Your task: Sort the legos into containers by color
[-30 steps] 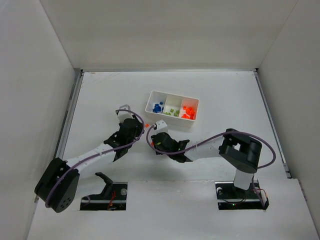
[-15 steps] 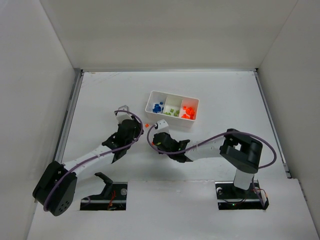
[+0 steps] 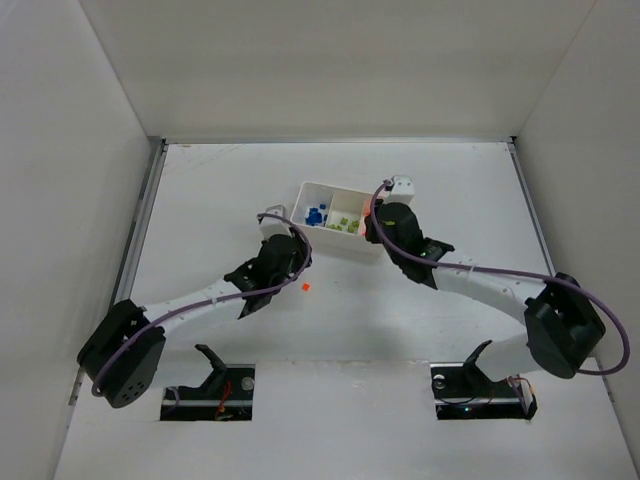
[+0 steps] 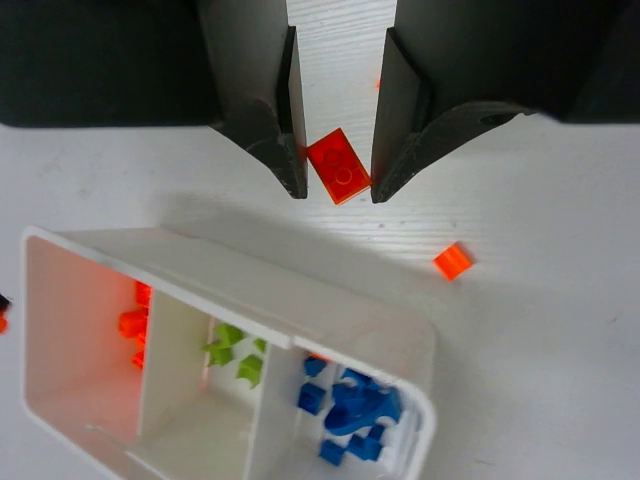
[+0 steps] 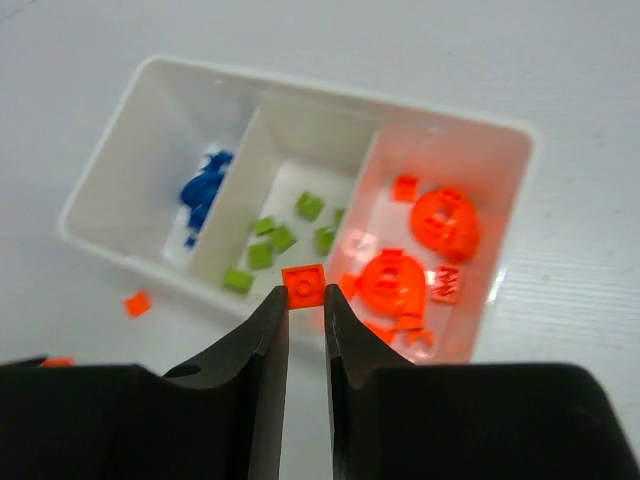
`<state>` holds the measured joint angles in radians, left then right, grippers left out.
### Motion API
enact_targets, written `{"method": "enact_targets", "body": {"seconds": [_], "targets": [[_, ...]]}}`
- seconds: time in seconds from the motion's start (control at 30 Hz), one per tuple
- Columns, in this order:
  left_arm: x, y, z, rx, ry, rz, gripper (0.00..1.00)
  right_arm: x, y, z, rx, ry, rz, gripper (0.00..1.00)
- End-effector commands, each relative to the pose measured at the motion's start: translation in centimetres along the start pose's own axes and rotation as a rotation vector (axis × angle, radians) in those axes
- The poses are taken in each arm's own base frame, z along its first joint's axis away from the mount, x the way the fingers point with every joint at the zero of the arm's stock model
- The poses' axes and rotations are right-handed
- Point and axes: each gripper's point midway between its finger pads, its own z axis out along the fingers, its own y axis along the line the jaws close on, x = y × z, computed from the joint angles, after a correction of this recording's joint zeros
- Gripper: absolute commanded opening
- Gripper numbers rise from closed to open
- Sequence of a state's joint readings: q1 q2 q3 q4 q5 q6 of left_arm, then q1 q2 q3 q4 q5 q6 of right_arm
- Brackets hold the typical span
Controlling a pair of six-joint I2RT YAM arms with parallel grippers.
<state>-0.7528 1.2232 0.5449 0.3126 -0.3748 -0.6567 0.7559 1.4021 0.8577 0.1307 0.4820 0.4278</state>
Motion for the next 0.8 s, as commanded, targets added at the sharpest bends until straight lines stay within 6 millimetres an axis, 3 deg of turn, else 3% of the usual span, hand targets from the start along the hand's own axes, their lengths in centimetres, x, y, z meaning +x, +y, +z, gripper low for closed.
{"method": "enact_targets", "body": {"seconds": [0.0, 0.1, 0.23, 0.33, 0.53, 0.77], "targets": [[-3.3, -4.6, 0.3, 0.093, -0.079, -0.028, 0.20, -1.2, -1.7, 1.9, 0.038, -0.003, -0.005, 0.18], [-3.9, -6.7, 0.8, 0.130, -0.095, -0.006, 0.20, -1.6, -3.0, 3.5, 0.066, 0.000, 0.021, 0.21], [-4.9, -9.1, 2.0, 0.154, -0.109, 0.014, 0.20, -2.8, -3.4, 3.5, 0.068, -0.026, 0.053, 0.40], [-5.2, -10.9, 3.0, 0.175, -0.113, 0.023, 0.20, -3.8, -3.5, 2.0, 0.063, -0.062, 0.066, 0.42], [-4.4, -14.7, 6.0, 0.210, -0.084, 0.059, 0.20, -4.6, -5.6, -1.5, 0.093, -0.122, 0.100, 0.42], [-2.8, -18.5, 9.2, 0.245, -0.046, 0.094, 0.25, -3.0, -7.5, -4.6, 0.096, -0.134, 0.146, 0.41]]}}
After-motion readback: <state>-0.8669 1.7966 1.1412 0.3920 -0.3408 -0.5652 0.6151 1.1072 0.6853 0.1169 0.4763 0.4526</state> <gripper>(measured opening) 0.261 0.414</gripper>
